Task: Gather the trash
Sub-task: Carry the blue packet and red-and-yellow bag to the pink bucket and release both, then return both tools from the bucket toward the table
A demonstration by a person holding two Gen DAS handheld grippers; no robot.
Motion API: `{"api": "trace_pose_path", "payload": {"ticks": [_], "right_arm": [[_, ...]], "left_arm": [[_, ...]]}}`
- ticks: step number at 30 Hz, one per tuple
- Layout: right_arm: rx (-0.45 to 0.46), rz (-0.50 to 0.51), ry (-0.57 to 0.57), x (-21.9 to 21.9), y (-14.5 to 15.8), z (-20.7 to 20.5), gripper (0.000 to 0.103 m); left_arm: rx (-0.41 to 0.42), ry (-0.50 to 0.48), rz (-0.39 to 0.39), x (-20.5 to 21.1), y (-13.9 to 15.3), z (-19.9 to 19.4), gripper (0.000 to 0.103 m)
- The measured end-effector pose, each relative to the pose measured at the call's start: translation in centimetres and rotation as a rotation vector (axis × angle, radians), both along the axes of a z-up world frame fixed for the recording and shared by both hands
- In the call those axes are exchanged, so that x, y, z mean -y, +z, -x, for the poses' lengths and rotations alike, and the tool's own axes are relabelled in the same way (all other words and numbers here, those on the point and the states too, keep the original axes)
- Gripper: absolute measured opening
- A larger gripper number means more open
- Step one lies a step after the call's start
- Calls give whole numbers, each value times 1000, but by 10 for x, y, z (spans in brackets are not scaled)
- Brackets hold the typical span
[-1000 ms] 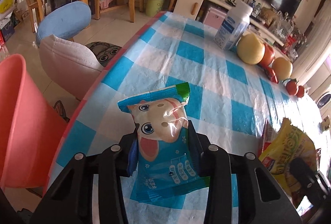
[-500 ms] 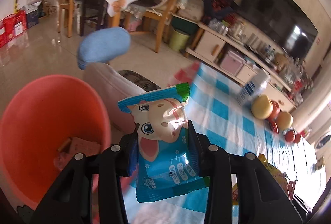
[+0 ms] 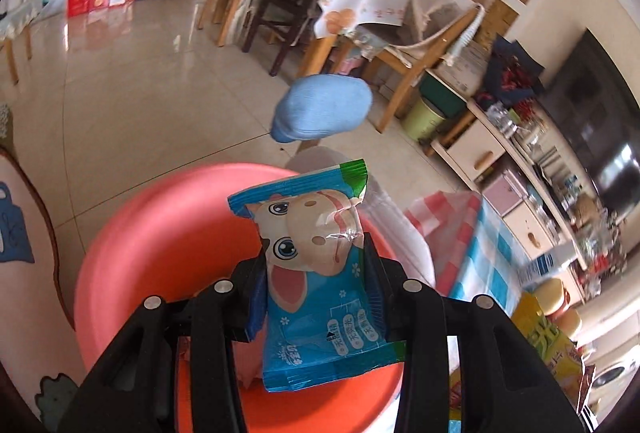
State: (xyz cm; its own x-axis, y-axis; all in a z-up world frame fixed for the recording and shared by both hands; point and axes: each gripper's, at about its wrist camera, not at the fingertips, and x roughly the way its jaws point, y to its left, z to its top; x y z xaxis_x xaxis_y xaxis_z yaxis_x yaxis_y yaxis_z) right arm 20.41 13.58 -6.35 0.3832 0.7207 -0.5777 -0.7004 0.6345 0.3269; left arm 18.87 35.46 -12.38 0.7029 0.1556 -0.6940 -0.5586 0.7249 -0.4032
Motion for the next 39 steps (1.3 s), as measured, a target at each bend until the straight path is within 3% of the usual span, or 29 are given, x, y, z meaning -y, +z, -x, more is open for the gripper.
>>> {"api": "trace_pose_path", "payload": {"ticks": [5,7,8,9,10,15,19,23,29,34,39], "right_arm": [[-21,10,30,-35,-9,-7,26],[-57,10,23,-40,-18,-13,44],[-77,1,2,-38,-23,-16,53],[-91,-13,-11,-36,-24,-18,56],[-103,-29,-27,-31,-26,-19,61],[-103,-32,-103,-1,-30,-20,72],[-99,-9,-152,24,-36,-16,79],[-69,46,-179,38,-43,-5,79],[-21,105,-202,60,-51,12,79],[26,124,-251,86,-50,24,82],[59,135,-309,115,-46,32,87]], "left_arm": [[-24,31,26,-18,-12,0,45],[-37,61,33,-24,-16,1,47],[-35,71,34,-25,-17,2,52],[-34,84,31,-27,-17,3,57],[-31,99,24,-28,-17,7,70],[1,115,-35,-21,-11,9,80],[75,116,-99,-9,2,11,89],[144,89,-166,8,13,8,90],[224,-25,-245,41,29,-3,92],[230,-110,-299,67,37,-11,93],[180,-201,-306,93,37,-20,93]]}}
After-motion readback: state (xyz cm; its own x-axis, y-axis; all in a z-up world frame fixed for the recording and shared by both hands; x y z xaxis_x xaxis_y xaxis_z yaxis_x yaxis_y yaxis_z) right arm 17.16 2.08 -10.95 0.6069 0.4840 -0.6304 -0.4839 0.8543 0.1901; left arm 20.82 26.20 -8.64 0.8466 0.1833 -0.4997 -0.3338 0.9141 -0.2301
